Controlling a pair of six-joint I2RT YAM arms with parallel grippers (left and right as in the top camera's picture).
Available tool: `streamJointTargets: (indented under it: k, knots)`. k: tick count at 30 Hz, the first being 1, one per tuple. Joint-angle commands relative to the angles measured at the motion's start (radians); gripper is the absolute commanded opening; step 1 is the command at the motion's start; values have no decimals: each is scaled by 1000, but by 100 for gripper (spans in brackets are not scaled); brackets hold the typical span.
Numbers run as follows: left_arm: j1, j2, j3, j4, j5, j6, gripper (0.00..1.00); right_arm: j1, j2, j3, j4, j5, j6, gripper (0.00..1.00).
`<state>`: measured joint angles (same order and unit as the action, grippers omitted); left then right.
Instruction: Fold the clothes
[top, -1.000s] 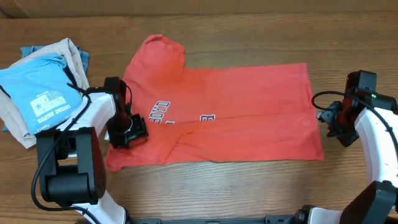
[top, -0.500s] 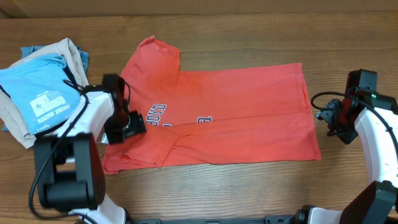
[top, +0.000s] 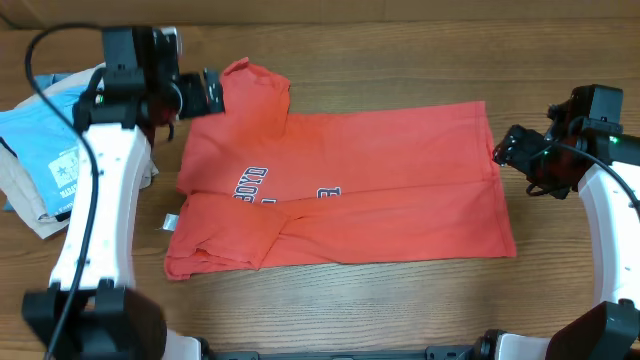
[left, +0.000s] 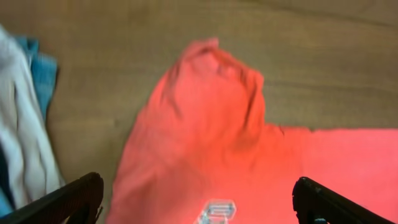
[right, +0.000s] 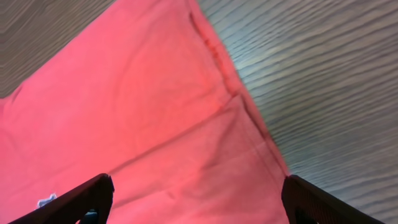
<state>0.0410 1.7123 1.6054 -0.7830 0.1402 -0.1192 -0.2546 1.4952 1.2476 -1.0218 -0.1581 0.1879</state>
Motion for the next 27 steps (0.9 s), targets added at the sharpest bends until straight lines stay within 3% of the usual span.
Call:
streamJointTargets:
  k: [1,13,20,23,27]
  knots:
    - [6,150,79,32,-18,85,100,3,-10,24,3,-53,-39,91]
    - [27,459,138,316,-15,142,96,3,-10,24,-25,-53,-39,91]
    - [28,561,138,393,27,162,89,3,-10,24,-27,-53,-35,91]
    - [28,595,138,402,37,161,79,3,-10,24,-28,-53,-35,91]
    - [30,613,138,414,37,159,75,3,-10,24,-27,-52,-35,91]
